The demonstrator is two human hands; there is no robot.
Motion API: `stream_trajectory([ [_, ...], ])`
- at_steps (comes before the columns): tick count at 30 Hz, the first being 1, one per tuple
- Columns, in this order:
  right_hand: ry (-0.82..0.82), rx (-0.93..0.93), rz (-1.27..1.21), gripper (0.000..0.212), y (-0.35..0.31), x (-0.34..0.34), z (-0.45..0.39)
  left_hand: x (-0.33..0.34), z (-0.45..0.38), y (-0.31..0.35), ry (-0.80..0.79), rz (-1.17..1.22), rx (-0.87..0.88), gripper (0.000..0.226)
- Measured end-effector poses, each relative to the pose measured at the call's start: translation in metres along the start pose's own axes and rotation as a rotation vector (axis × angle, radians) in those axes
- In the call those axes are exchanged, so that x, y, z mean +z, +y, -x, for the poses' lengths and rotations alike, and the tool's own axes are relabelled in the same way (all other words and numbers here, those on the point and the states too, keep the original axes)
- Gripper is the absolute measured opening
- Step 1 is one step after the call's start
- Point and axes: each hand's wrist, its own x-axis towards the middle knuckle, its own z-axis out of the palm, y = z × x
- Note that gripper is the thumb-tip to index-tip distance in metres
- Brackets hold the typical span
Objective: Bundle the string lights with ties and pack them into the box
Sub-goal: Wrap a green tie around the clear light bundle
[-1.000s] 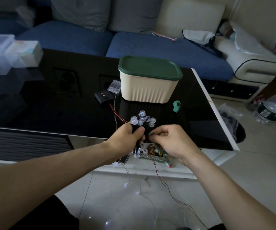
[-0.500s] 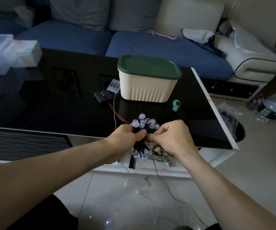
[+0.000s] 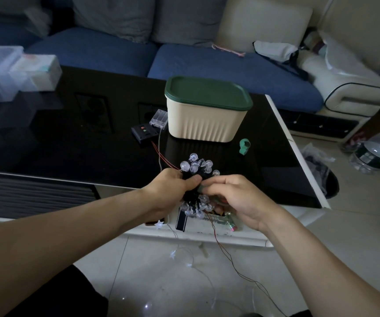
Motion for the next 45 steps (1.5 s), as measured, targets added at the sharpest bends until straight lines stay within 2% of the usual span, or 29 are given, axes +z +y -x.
stream_trajectory([
  [2,-0.022,0.033,-0.097,0.02,-0.001,0.001,0.001,-0.001,0.0,0.001,0.013,-0.009,0.009,0.02],
  [8,0.166,0.069,-0.191,0.007,0.005,0.005,-0.006,0.004,0.001,-0.003,-0.003,-0.068,0.019,0.016],
  [16,0.15,0.147,-0.211,0.004,0.009,0.001,-0.01,0.005,0.002,-0.005,-0.096,-0.078,-0.021,0.023],
  [21,0.074,0.171,-0.214,0.017,0.009,-0.004,-0.008,-0.001,0.0,-0.005,-0.257,-0.039,-0.038,0.061],
  [24,0.006,0.202,-0.24,0.02,0.007,-0.008,-0.005,-0.004,0.001,-0.005,-0.316,-0.061,-0.034,0.051],
  [29,-0.027,0.226,-0.201,0.025,0.008,-0.008,-0.004,-0.008,0.003,-0.006,-0.343,-0.135,-0.016,0.049],
  [32,0.008,0.225,-0.2,0.026,0.01,-0.008,-0.006,-0.01,0.004,-0.007,-0.35,-0.175,0.004,0.044],
  [41,0.155,0.121,-0.024,0.011,0.016,-0.008,-0.008,-0.014,0.009,-0.001,-0.362,-0.207,0.025,0.039],
  [45,0.18,0.114,-0.071,0.023,0.014,-0.01,-0.007,-0.015,0.008,-0.002,-0.344,-0.211,0.01,0.037],
])
